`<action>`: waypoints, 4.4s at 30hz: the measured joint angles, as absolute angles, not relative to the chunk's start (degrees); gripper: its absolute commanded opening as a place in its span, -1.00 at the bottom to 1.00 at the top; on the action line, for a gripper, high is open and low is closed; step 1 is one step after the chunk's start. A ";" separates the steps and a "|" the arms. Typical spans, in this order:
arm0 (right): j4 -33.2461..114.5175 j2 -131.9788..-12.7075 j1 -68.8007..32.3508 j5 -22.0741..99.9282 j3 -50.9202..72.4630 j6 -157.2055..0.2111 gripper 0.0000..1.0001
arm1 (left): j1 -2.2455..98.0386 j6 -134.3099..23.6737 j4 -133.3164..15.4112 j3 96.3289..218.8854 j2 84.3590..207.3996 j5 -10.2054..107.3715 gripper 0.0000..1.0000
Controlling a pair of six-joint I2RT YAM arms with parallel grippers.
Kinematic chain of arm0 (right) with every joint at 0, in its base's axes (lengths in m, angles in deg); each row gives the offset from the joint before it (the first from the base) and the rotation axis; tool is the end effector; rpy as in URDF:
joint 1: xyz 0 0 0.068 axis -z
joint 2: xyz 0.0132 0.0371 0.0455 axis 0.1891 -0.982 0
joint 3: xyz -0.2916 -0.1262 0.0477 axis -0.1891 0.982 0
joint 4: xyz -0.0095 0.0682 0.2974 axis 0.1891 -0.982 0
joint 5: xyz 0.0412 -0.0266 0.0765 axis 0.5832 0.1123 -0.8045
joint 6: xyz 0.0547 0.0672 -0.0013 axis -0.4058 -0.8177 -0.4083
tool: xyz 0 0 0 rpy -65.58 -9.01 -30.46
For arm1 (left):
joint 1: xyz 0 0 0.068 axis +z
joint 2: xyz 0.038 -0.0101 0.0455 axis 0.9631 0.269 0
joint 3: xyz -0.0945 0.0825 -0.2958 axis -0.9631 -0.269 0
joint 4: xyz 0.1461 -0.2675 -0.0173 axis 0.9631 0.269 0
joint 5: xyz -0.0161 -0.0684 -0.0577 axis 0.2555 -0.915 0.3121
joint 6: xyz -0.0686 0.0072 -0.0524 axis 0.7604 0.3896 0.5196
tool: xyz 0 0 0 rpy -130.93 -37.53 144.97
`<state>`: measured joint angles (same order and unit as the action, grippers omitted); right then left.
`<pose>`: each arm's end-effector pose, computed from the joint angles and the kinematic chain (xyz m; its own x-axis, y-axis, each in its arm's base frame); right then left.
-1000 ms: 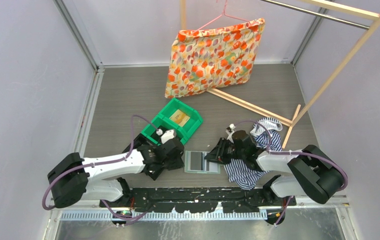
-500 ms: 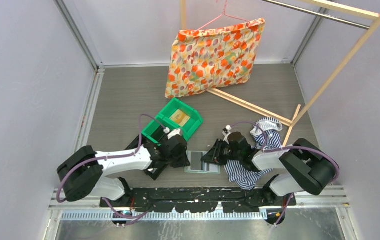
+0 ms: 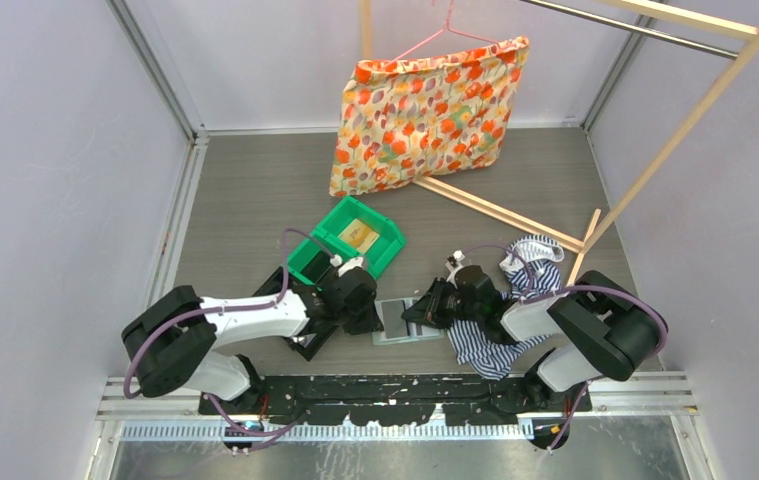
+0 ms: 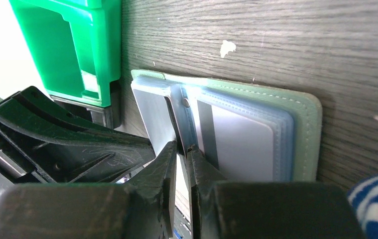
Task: Take the credit cards out of the card holder
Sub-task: Remove the credit card from the card holder.
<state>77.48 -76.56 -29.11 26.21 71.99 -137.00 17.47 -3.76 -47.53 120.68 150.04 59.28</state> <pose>0.1869 0.1917 0.0879 -0.9287 0.3327 -0.1639 0.0523 0.5550 0.8302 0.1678 -0.2519 0.1402 -0.9332 -0.2003 -0.2983 -0.0200 0.8579 -0.5134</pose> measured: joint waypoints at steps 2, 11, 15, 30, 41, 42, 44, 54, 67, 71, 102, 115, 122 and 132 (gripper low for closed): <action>77.59 -76.01 -29.11 26.62 72.36 -137.35 -0.58 | 17.47 -3.26 -47.48 120.94 150.41 59.22 -0.89; 79.16 -75.07 -29.11 27.02 73.74 -139.06 -0.51 | 17.51 -2.61 -47.66 121.01 150.63 59.17 -0.89; 84.06 -76.82 -29.11 27.06 75.33 -141.20 -0.42 | 17.51 -2.65 -47.31 121.29 150.63 59.17 -0.90; 86.22 -75.99 -29.22 27.26 76.86 -142.42 -0.58 | 17.51 -4.38 -41.63 124.64 147.95 60.48 -0.81; 84.85 -75.36 -29.22 27.39 76.86 -141.40 -0.76 | 17.51 -4.97 -42.41 125.73 152.67 61.45 -0.83; 84.93 -75.53 -29.22 27.37 76.86 -141.35 -0.77 | 17.51 -4.99 -42.41 125.82 152.80 61.47 -0.83; 85.22 -76.23 -29.22 27.37 76.86 -141.33 -0.79 | 17.51 -5.08 -42.48 125.93 152.88 61.66 -0.83; 87.54 -77.54 -29.22 27.19 77.24 -141.22 -0.99 | 17.51 -4.92 -42.48 126.02 153.04 61.69 -0.84; 83.10 -70.40 -29.22 28.50 79.07 -139.87 -0.99 | 17.51 -4.09 -44.05 125.29 153.04 61.55 -0.84; 76.83 -63.36 -29.09 29.33 79.14 -137.68 -0.99 | 17.51 -4.07 -44.25 125.21 153.04 61.53 -0.84; 84.78 -76.60 -27.51 23.63 76.54 -137.40 -0.50 | 17.64 -3.90 -46.61 125.18 154.28 60.55 -0.86; 105.26 -87.53 -25.65 21.05 81.08 -143.08 -0.50 | 17.80 -3.83 -46.57 125.18 154.37 60.26 -0.87; 118.27 -95.31 -24.67 19.24 82.59 -146.16 -0.57 | 17.80 -3.65 -46.52 125.18 154.37 60.26 -0.87; 122.88 -99.22 -24.28 19.19 83.29 -147.10 -0.97 | 17.88 -3.09 -46.28 125.38 154.61 60.20 -0.87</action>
